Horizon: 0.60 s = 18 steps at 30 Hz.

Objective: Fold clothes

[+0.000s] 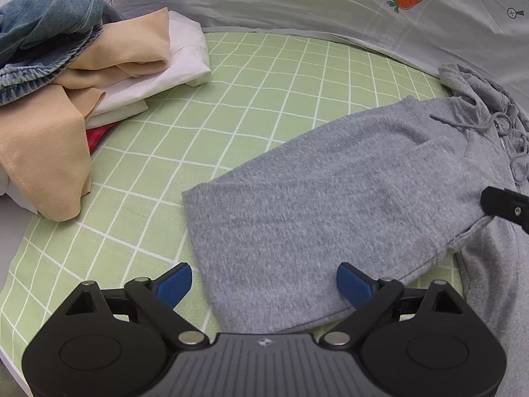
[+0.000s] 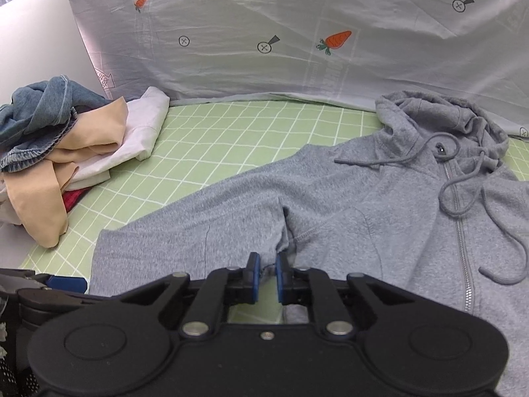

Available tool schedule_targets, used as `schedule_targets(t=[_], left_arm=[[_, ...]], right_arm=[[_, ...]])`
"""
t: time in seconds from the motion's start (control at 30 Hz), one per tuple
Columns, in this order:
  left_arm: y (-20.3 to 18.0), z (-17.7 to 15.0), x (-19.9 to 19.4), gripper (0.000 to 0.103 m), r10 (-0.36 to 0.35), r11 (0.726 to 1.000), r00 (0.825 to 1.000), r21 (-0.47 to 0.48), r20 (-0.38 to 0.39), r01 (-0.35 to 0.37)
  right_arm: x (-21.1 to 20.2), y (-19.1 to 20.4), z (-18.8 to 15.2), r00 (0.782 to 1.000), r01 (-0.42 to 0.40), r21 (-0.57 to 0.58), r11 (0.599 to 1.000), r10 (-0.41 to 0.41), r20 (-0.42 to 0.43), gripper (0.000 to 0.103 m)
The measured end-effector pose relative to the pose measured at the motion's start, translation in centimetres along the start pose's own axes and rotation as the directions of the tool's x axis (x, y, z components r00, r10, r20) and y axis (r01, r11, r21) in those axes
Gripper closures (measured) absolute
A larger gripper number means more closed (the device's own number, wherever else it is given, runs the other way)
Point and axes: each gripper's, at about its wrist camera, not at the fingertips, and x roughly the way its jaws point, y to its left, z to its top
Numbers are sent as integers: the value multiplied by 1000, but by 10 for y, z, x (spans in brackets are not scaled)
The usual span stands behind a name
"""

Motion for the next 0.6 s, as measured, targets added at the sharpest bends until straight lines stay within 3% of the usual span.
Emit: schedule_targets(t=[0.13, 0.33, 0.47, 0.6], left_arm=[[-9, -6, -19, 9, 42, 999, 999, 32, 33, -43], [-34, -24, -44, 9, 64, 997, 997, 50, 45, -66], [-59, -39, -60, 9, 79, 994, 996, 71, 32, -81], [-82, -49, -72, 9, 79, 994, 996, 72, 29, -80]], right_arm=[[-25, -18, 13, 992, 47, 33, 998, -50, 112, 93], [-78, -89, 22, 956, 141, 208, 968, -188, 226, 93], [-105, -143, 10, 932, 224, 275, 935, -288, 219, 93], [-126, -192, -10, 922, 279, 320, 905, -345, 173, 93]])
